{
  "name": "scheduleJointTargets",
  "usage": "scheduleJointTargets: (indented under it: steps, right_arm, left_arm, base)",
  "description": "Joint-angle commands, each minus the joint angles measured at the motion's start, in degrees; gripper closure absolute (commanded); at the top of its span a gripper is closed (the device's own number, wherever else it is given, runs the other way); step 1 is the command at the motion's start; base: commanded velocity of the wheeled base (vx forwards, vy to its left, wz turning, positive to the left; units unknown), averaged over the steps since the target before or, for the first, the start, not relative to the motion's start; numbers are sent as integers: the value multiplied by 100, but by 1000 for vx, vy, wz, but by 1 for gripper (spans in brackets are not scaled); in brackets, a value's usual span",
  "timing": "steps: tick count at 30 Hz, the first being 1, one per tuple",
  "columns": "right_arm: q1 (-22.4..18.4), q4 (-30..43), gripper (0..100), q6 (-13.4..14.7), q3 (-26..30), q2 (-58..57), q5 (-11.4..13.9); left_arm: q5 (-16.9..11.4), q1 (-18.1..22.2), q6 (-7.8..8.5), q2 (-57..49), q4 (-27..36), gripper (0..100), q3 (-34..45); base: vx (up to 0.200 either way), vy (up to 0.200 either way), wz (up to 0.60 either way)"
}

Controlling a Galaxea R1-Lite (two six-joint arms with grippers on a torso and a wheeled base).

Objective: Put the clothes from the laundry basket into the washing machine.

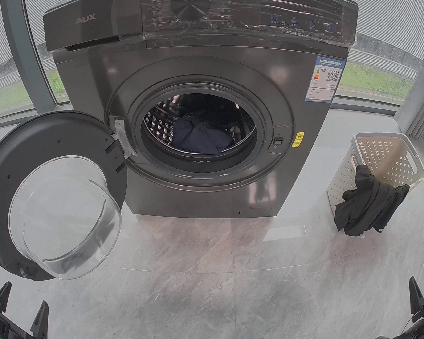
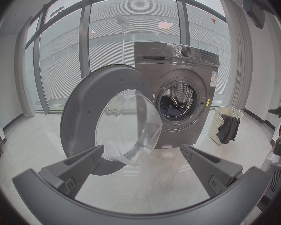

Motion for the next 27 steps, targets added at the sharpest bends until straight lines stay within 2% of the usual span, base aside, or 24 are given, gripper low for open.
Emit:
scheduleJointTargets:
  steps: [1, 9, 27]
  right_arm:
    - [-42, 309, 0, 148, 92, -182, 238]
    - [-51, 203, 0, 130, 101, -182, 230]
    - [-51, 194, 0, 130, 101, -182, 230]
  left_arm:
    - [-26, 0, -3, -149, -13, 0, 92]
    - [-26, 0, -11, -149, -31, 0, 92]
    - [-26, -9, -47, -149, -31, 0, 92]
  base:
    - [0, 0, 0]
    - [0, 0, 0]
    - [0, -200, 0]
